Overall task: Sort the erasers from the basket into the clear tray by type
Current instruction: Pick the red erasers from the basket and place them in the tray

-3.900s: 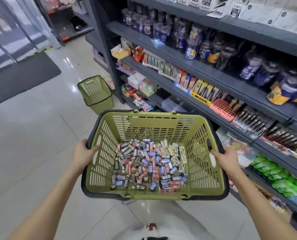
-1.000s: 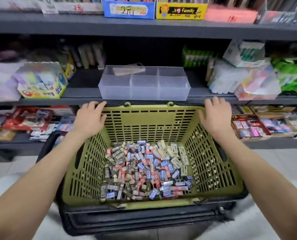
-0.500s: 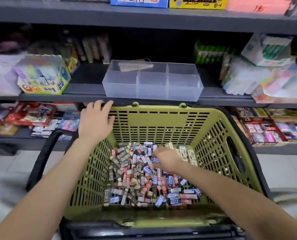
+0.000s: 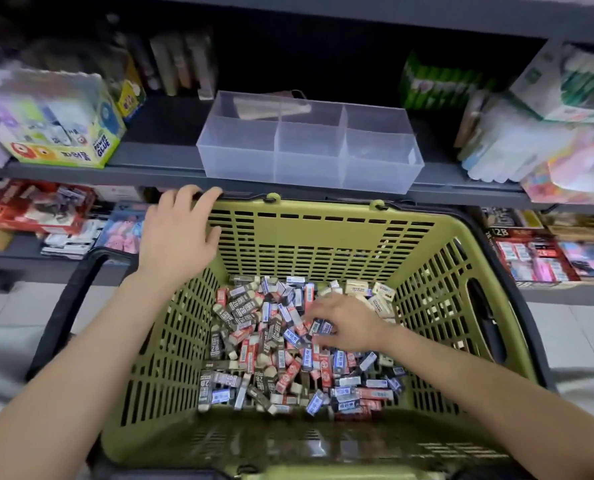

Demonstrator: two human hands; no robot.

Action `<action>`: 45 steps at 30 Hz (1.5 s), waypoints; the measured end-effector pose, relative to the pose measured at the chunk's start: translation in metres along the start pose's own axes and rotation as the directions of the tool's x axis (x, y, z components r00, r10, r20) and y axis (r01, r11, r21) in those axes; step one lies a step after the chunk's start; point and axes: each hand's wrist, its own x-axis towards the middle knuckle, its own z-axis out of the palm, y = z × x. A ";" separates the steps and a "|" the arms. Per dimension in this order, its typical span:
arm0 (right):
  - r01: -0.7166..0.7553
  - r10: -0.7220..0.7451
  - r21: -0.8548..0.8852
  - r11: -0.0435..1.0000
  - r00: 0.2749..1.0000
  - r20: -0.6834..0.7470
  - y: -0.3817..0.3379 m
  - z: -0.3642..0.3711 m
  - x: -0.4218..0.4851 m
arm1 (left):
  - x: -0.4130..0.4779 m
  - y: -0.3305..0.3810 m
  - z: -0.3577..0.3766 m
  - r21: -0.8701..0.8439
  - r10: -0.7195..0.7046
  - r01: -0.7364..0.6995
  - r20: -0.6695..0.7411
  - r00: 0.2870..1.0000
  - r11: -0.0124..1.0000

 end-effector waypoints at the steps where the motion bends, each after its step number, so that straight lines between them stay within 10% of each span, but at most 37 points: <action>1: 0.043 -0.040 -0.029 0.999 0.996 0.074 -0.009 0.009 0.001 | 0.000 0.000 0.000 0.000 0.003 -0.003 -0.002 1.000 1.000; 10: -0.187 0.276 -0.291 0.938 0.912 0.304 0.008 0.001 -0.036 | 0.000 -0.002 0.002 -0.007 0.040 -0.040 -0.009 0.999 0.999; 15: -0.365 0.366 -0.028 0.931 0.930 0.046 -0.003 0.002 -0.006 | 0.001 -0.004 0.003 -0.017 0.031 -0.031 -0.015 0.999 0.999; 24: -0.596 0.600 -0.128 0.793 0.800 -0.011 -0.040 0.056 0.029 | 0.000 -0.004 0.006 -0.045 0.020 -0.021 -0.024 1.000 0.999; 45: -0.572 0.568 -0.051 0.818 0.819 -0.083 -0.026 0.043 0.002 | -0.009 0.013 -0.001 -0.181 -0.093 0.053 -0.219 0.971 0.982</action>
